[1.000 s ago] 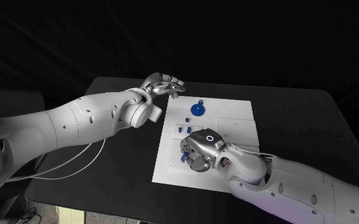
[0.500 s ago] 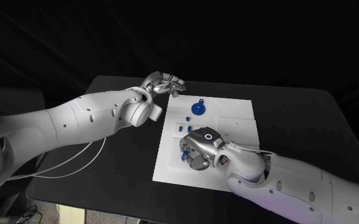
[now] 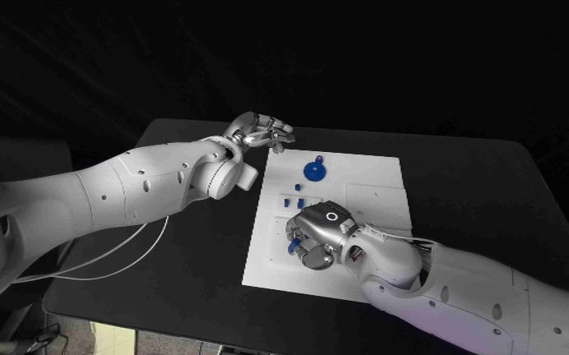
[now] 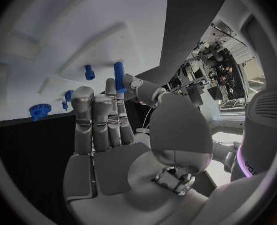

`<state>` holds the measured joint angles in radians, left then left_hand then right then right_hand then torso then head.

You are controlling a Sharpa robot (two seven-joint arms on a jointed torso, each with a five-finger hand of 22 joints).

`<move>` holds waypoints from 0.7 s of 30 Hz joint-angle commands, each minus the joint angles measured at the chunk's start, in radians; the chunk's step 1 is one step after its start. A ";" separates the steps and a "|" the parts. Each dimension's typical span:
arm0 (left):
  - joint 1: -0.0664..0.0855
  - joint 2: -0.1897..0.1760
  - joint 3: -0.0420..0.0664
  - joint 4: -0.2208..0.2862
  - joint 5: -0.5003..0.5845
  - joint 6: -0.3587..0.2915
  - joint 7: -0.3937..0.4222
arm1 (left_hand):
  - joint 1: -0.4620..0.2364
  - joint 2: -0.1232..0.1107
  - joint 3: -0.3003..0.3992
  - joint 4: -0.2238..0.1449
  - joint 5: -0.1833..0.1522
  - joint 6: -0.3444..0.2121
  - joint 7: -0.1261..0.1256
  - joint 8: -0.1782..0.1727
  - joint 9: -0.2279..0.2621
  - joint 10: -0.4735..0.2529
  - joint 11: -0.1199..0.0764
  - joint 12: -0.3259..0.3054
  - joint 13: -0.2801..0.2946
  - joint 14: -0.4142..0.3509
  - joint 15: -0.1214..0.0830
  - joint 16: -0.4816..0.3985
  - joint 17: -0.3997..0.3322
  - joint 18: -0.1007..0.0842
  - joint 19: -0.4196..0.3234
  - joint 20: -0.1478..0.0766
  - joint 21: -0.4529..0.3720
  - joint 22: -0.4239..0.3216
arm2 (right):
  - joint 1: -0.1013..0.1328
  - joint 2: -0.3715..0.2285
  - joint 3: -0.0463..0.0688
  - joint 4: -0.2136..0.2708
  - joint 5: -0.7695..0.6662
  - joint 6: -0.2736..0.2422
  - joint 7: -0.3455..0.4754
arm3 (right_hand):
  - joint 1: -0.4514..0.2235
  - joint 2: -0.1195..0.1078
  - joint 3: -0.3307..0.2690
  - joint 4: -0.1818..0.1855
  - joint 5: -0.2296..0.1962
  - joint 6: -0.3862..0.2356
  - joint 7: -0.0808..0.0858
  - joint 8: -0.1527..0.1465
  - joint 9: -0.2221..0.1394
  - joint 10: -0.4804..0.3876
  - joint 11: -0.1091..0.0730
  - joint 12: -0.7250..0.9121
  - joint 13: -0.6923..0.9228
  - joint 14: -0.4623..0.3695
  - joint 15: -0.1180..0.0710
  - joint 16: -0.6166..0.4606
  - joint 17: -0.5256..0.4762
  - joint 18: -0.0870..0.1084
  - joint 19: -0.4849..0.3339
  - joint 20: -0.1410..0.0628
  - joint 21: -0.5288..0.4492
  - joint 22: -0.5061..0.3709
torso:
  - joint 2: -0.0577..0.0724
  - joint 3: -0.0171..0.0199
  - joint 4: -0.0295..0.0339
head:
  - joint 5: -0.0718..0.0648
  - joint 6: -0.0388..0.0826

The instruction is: Assemble the parts on the task board

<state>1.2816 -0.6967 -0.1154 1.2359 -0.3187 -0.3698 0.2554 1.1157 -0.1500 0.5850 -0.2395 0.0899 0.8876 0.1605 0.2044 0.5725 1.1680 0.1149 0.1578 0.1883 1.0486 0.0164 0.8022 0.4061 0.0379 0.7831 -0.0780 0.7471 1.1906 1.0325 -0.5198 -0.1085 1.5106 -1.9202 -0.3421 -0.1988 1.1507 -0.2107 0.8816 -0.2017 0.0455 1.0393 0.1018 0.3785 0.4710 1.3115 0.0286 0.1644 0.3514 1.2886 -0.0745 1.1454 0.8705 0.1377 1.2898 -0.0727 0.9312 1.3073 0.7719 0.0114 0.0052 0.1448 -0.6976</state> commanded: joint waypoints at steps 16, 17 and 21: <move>0.001 -0.002 0.001 0.003 0.005 0.009 0.010 | 0.000 0.011 -0.003 0.005 -0.006 0.001 0.006 0.007 -0.001 -0.010 0.001 0.004 0.000 0.007 -0.001 -0.007 0.003 0.008 -0.001 -0.005 -0.006 0.002 | -0.008 -0.013 -0.007 0.006 -0.015 0.045 -0.007 | -0.001 0.007 0.005 -0.003 0.003 0.007 -0.001 0.005 0.002 0.006 0.001 0.006 0.001 -0.002 -0.008 -0.001 -0.001 0.124 0.002 -0.005 0.003 0.017 | 0.000 -0.0002 0.0001 | 0.002 -0.003; 0.001 -0.002 0.001 0.003 0.005 0.009 0.010 | 0.000 0.011 -0.003 0.005 -0.006 0.001 0.006 0.007 -0.001 -0.010 0.001 0.004 0.000 0.007 -0.001 -0.007 0.003 0.008 -0.001 -0.005 -0.006 0.002 | -0.008 -0.013 -0.007 0.006 -0.016 0.045 -0.007 | -0.001 0.007 0.005 -0.003 0.003 0.007 -0.001 0.006 0.002 0.006 0.000 0.006 0.001 -0.002 -0.008 -0.001 -0.001 0.124 0.002 -0.005 0.003 0.017 | 0.000 -0.0002 0.0001 | 0.002 -0.003; 0.001 -0.003 0.001 0.003 0.005 0.007 0.011 | 0.000 0.011 -0.003 0.005 -0.006 0.001 0.006 0.007 -0.001 -0.010 0.001 0.004 0.000 0.007 -0.001 -0.008 0.003 0.008 -0.001 -0.005 -0.006 0.002 | -0.008 -0.014 -0.007 0.006 -0.017 0.046 -0.008 | -0.001 0.007 0.006 -0.004 0.003 0.008 -0.001 0.006 0.002 0.007 0.000 0.006 0.001 -0.002 -0.008 -0.001 -0.001 0.124 0.003 -0.006 0.003 0.018 | 0.000 -0.0008 -0.0007 | 0.000 -0.004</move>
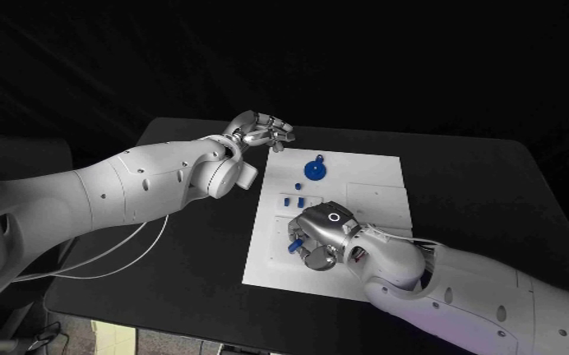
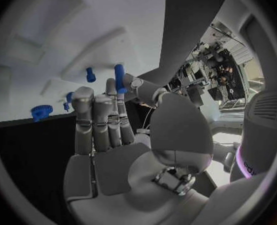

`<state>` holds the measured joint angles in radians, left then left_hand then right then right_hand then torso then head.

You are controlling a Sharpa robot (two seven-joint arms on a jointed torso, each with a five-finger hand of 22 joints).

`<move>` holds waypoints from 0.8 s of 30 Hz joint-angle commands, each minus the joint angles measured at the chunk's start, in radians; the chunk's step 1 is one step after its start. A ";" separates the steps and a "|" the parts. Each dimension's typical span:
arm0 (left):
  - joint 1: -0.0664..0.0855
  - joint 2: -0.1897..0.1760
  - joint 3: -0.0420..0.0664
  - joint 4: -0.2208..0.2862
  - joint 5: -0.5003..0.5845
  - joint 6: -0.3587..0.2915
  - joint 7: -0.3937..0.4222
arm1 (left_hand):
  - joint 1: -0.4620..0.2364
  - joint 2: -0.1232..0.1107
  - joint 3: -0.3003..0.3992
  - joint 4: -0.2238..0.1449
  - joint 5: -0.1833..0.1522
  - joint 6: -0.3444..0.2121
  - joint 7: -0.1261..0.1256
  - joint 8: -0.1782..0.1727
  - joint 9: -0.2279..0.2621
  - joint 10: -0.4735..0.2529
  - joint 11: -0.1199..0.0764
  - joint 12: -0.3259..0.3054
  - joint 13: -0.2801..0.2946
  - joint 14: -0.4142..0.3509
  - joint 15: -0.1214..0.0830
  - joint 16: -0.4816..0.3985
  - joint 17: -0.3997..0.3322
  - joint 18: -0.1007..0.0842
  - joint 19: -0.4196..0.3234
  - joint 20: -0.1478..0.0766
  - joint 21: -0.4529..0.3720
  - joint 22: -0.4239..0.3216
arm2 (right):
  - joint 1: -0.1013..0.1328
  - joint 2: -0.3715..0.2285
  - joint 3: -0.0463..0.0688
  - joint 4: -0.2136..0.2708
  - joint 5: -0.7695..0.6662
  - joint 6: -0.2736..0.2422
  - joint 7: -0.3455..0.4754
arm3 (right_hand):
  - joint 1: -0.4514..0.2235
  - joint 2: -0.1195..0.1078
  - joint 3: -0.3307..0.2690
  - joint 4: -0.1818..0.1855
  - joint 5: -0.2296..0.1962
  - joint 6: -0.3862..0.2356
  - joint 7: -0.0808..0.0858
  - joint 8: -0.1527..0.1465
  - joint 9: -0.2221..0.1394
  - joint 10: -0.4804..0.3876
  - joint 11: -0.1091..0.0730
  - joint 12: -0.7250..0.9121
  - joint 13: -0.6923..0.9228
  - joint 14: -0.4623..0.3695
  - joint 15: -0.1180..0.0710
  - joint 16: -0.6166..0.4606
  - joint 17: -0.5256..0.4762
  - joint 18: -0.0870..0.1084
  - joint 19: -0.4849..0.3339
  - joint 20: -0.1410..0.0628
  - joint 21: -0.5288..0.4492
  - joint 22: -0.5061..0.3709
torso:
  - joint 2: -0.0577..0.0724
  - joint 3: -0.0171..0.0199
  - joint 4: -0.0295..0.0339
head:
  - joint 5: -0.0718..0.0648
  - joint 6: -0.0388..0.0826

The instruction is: Assemble the parts on the task board

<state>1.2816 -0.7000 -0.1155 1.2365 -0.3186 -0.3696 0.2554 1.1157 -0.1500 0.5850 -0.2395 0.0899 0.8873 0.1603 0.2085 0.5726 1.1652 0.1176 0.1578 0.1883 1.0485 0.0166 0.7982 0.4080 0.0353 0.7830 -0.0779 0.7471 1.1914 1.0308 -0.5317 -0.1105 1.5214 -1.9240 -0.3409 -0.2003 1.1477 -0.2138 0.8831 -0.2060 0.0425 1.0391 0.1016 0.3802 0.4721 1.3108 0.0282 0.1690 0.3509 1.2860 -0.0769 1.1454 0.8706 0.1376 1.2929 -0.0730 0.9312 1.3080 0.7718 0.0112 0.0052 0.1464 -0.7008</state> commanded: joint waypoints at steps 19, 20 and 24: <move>0.001 -0.001 0.001 0.003 0.005 0.006 0.011 | 0.002 0.011 -0.003 0.005 -0.006 0.001 0.006 0.004 -0.002 -0.008 -0.002 0.004 0.000 0.007 -0.001 -0.005 0.003 0.010 -0.001 -0.005 -0.007 0.002 | -0.006 0.000 -0.005 -0.001 -0.020 0.057 -0.011 | 0.000 0.010 0.005 -0.002 0.006 0.009 -0.001 0.004 0.001 0.009 0.000 0.002 0.003 0.001 -0.006 -0.001 -0.001 0.124 0.000 -0.006 0.004 0.017 | 0.000 0.0000 -0.0001 | 0.000 -0.003; 0.001 -0.001 0.001 0.003 0.005 0.006 0.011 | 0.002 0.011 -0.003 0.005 -0.006 0.001 0.006 0.004 -0.002 -0.008 -0.002 0.005 0.000 0.007 -0.001 -0.005 0.003 0.010 -0.001 -0.005 -0.007 0.002 | -0.006 0.003 -0.005 -0.001 -0.023 0.059 -0.013 | 0.000 0.010 0.005 -0.002 0.006 0.009 -0.001 0.004 0.001 0.009 0.000 0.002 0.003 0.001 -0.006 -0.002 -0.001 0.124 0.000 -0.006 0.004 0.017 | 0.000 -0.0002 -0.0003 | 0.000 -0.003; 0.001 -0.001 0.001 0.004 0.005 0.007 0.010 | 0.002 0.011 -0.003 0.005 -0.006 0.001 0.006 0.004 -0.002 -0.008 -0.002 0.005 0.000 0.007 -0.001 -0.006 0.003 0.010 -0.001 -0.005 -0.007 0.002 | -0.006 0.014 -0.005 -0.005 -0.035 0.077 -0.021 | -0.001 0.010 0.005 -0.002 0.006 0.009 -0.001 0.004 0.001 0.009 0.000 0.001 0.003 0.001 -0.006 -0.002 -0.001 0.124 0.000 -0.005 0.004 0.017 | 0.000 -0.0002 0.0001 | 0.000 -0.003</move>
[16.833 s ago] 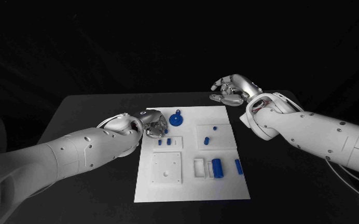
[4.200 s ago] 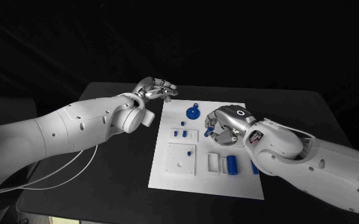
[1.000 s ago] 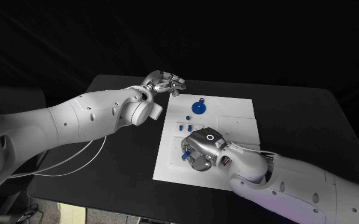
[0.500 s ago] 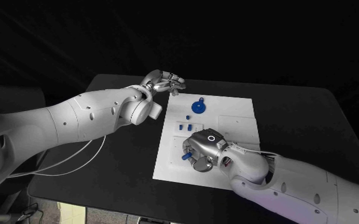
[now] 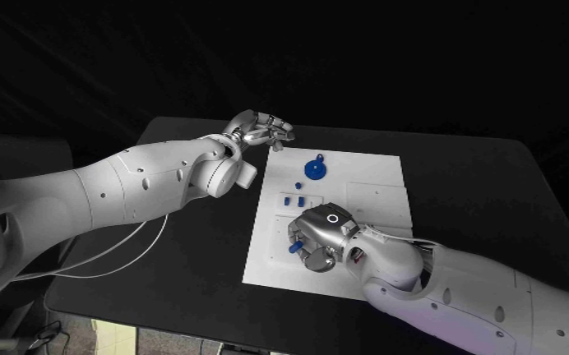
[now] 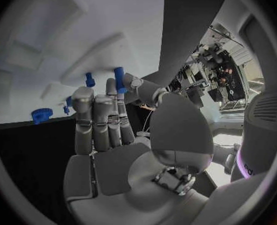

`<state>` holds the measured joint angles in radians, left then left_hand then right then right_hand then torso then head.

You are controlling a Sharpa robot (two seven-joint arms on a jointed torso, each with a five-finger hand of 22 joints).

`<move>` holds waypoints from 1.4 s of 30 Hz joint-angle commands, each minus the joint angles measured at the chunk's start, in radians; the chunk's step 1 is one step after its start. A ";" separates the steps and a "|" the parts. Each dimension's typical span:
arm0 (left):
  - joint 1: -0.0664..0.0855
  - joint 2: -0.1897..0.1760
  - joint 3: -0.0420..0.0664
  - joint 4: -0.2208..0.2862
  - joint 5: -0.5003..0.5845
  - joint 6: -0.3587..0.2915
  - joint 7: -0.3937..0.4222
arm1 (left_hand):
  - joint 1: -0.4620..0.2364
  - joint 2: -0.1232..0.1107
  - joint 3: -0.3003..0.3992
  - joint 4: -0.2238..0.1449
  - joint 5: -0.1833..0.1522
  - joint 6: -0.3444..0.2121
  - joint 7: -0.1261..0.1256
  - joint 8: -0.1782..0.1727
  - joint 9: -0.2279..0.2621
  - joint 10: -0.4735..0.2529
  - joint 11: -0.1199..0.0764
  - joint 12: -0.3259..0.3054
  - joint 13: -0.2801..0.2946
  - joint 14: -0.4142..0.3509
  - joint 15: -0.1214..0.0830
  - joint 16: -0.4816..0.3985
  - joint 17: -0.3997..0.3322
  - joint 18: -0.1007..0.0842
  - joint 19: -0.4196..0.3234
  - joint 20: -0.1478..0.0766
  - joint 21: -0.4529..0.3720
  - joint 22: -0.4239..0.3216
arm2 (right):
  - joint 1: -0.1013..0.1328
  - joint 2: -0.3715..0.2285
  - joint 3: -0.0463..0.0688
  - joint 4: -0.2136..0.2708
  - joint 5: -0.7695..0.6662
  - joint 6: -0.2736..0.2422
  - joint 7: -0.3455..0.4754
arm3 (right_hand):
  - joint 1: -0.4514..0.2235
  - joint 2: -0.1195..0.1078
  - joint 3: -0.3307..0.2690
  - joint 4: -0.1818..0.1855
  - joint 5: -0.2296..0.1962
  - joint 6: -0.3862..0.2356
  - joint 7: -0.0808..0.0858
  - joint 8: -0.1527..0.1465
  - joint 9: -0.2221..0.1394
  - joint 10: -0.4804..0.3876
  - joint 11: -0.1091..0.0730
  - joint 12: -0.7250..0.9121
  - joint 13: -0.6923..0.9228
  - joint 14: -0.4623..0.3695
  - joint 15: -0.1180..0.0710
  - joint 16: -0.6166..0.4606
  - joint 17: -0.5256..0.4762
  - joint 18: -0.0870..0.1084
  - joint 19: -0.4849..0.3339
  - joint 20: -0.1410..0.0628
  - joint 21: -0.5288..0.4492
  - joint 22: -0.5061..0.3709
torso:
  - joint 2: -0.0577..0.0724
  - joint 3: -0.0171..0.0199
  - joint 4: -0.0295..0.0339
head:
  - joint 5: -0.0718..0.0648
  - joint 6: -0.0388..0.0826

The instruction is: Assemble the parts on the task board

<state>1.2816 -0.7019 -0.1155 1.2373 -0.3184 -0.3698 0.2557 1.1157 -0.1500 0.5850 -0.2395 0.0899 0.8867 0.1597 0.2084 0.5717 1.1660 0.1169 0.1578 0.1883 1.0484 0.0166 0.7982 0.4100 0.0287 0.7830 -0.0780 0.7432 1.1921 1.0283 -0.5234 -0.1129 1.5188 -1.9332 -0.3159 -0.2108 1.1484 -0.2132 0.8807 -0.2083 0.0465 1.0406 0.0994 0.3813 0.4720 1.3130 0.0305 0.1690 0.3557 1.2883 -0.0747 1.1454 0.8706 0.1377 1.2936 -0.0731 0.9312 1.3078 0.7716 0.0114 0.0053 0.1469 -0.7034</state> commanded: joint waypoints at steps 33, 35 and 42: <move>0.001 0.000 0.001 0.003 0.005 0.010 0.007 | 0.001 0.010 -0.004 0.006 -0.006 0.001 0.007 0.005 -0.002 -0.010 -0.001 0.005 0.000 0.007 -0.001 -0.008 0.004 0.017 -0.001 -0.005 -0.005 0.003 | -0.002 0.014 -0.005 -0.013 0.039 -0.053 0.008 | -0.094 -0.085 -0.145 0.012 0.005 -0.133 0.063 -0.083 -0.043 -0.141 0.058 -0.100 -0.036 -0.025 0.050 -0.011 -0.005 0.124 -0.033 0.009 -0.011 0.015 | 0.000 0.0009 -0.0005 | -0.001 -0.004; 0.001 0.000 0.001 0.003 0.005 0.010 0.007 | 0.001 0.010 -0.004 0.006 -0.006 0.001 0.007 0.005 -0.002 -0.010 -0.001 0.005 0.000 0.007 -0.001 -0.008 0.004 0.017 -0.001 -0.005 -0.005 0.003 | -0.002 0.010 -0.005 -0.011 0.043 -0.065 0.010 | -0.095 -0.086 -0.152 0.006 0.005 -0.147 0.069 -0.089 -0.046 -0.157 0.063 -0.104 -0.041 -0.029 0.056 -0.012 -0.006 0.124 -0.037 0.009 -0.015 0.014 | 0.000 0.0011 -0.0005 | -0.001 -0.004; 0.001 0.000 0.001 0.002 0.005 0.007 0.007 | 0.001 0.010 -0.004 0.006 -0.006 0.000 0.007 0.005 -0.003 -0.011 -0.001 0.005 0.000 0.007 -0.001 -0.008 0.004 0.017 -0.001 -0.005 -0.005 0.003 | -0.002 -0.028 -0.004 0.019 0.086 -0.135 0.028 | -0.096 -0.087 -0.164 -0.010 0.005 -0.168 0.077 -0.094 -0.048 -0.181 0.072 -0.103 -0.052 -0.036 0.063 -0.012 -0.007 0.124 -0.044 0.009 -0.021 0.013 | 0.000 0.0013 -0.0002 | -0.003 0.000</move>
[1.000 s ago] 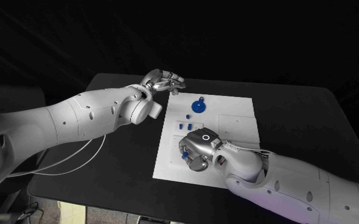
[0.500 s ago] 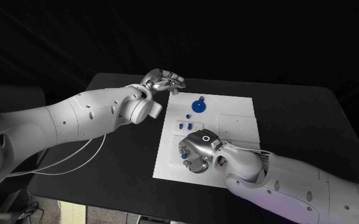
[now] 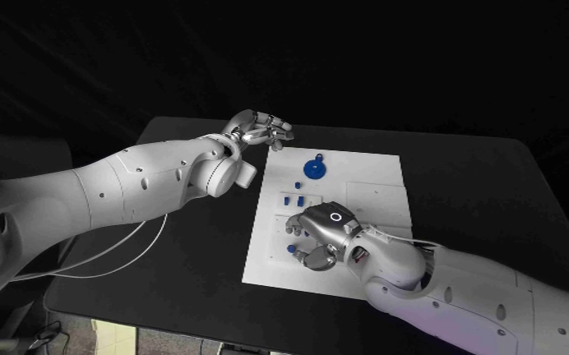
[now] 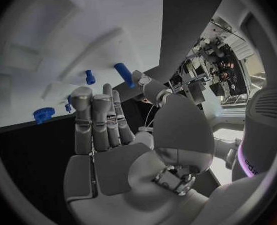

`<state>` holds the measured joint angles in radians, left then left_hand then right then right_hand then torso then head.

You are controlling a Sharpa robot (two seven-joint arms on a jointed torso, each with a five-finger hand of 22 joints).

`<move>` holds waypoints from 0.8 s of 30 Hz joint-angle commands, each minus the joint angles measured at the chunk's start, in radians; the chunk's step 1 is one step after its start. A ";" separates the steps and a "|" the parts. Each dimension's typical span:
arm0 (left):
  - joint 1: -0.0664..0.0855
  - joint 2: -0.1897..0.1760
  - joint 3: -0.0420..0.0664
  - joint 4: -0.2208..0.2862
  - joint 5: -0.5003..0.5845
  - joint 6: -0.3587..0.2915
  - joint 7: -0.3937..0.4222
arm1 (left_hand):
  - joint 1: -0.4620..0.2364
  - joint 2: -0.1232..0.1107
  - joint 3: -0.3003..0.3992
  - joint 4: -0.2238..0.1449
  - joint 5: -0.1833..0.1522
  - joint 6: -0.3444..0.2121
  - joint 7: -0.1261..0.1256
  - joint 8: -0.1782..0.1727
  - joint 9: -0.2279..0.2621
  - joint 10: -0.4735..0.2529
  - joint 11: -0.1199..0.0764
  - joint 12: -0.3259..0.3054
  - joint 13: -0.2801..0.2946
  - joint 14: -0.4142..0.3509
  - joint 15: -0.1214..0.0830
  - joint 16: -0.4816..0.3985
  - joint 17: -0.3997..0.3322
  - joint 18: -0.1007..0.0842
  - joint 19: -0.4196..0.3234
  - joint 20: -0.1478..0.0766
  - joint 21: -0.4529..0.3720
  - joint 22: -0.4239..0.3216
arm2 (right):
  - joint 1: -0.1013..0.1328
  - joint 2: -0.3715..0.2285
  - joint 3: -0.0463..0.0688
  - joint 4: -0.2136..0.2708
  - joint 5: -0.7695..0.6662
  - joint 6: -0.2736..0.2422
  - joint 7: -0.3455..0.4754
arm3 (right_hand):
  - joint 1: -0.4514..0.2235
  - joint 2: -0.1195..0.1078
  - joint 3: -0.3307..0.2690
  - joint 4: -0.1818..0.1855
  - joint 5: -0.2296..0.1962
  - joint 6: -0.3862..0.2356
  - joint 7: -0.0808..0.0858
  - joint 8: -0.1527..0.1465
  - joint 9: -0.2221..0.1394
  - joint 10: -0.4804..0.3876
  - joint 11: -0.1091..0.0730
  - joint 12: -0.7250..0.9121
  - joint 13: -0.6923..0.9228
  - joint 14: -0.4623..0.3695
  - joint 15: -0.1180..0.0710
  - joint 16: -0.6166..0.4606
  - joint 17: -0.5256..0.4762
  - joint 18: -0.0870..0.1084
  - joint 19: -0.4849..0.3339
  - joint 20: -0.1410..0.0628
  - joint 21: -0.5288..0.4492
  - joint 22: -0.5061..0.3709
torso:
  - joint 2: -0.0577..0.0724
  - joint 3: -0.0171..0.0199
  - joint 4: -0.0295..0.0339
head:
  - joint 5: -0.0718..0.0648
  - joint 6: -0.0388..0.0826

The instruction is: Assemble the parts on the task board

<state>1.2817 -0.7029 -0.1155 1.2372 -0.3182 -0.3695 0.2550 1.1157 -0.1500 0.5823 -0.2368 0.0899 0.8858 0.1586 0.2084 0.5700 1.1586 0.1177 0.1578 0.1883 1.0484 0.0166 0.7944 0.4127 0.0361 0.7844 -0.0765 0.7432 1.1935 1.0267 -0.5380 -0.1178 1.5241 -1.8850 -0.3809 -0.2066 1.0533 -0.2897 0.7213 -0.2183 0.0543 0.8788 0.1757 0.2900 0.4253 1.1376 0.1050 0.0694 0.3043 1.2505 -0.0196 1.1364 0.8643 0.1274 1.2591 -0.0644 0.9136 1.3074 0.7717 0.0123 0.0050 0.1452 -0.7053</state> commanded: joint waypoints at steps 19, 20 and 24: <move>0.001 0.006 -0.001 -0.024 0.008 0.010 0.007 | 0.001 0.010 -0.002 0.004 -0.006 0.001 0.008 0.007 -0.002 -0.004 -0.001 0.005 0.000 0.006 0.000 -0.007 0.003 0.009 -0.003 -0.006 -0.006 0.002 | 0.146 -0.306 0.067 0.084 0.594 0.229 0.030 | -0.051 0.014 -0.018 0.113 -0.007 0.031 -0.038 0.035 0.037 0.077 -0.077 0.338 0.335 0.018 -0.065 0.000 -0.002 0.134 0.013 0.001 -0.002 0.017 | -0.009 0.0021 -0.0092 | -0.032 0.026; 0.000 0.008 -0.001 -0.024 0.008 0.011 0.007 | 0.001 0.010 -0.002 0.004 -0.007 0.001 0.008 0.007 -0.002 -0.004 -0.001 0.005 0.000 0.006 0.000 -0.007 0.003 0.009 -0.003 -0.006 -0.006 0.002 | 0.150 -0.312 0.067 0.074 0.613 0.244 0.019 | -0.062 0.021 -0.028 0.117 -0.007 0.027 -0.042 0.035 0.041 0.072 -0.079 0.380 0.374 0.017 -0.065 0.000 -0.002 0.134 0.011 0.000 -0.002 0.017 | -0.010 0.0025 -0.0102 | -0.033 0.028; 0.000 0.009 -0.002 -0.024 0.009 0.011 0.009 | 0.001 0.010 -0.002 0.004 -0.007 0.001 0.008 0.007 -0.002 -0.004 -0.001 0.005 0.000 0.005 0.000 -0.008 0.004 0.009 -0.004 -0.005 -0.007 0.003 | 0.149 -0.337 0.065 0.071 0.619 0.299 -0.043 | -0.067 0.035 -0.057 0.123 -0.005 0.027 -0.058 0.036 0.053 0.046 -0.098 0.648 0.616 0.035 -0.083 0.016 0.009 0.134 0.031 -0.011 0.014 0.020 | -0.011 0.0019 -0.0142 | -0.035 0.030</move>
<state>1.2810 -0.6953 -0.1176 1.2126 -0.3170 -0.3692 0.2548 1.1157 -0.1500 0.5823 -0.2368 0.0899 0.8858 0.1586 0.2084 0.5691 1.1586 0.1175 0.1578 0.1883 1.0484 0.0166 0.7906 0.4155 0.0298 0.7844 -0.0765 0.7432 1.1952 1.1776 -0.8769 -0.0528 1.5929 -1.3484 -0.2121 -0.1911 0.9854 -0.2614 0.6652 -0.0923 0.0504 0.9066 0.1230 0.3251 0.4783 1.1939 0.0053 0.7154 0.9174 1.2853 -0.0981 1.1532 0.8741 0.1531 1.2850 -0.0724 0.9257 1.3073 0.7619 0.0143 -0.0062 0.1118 -0.6774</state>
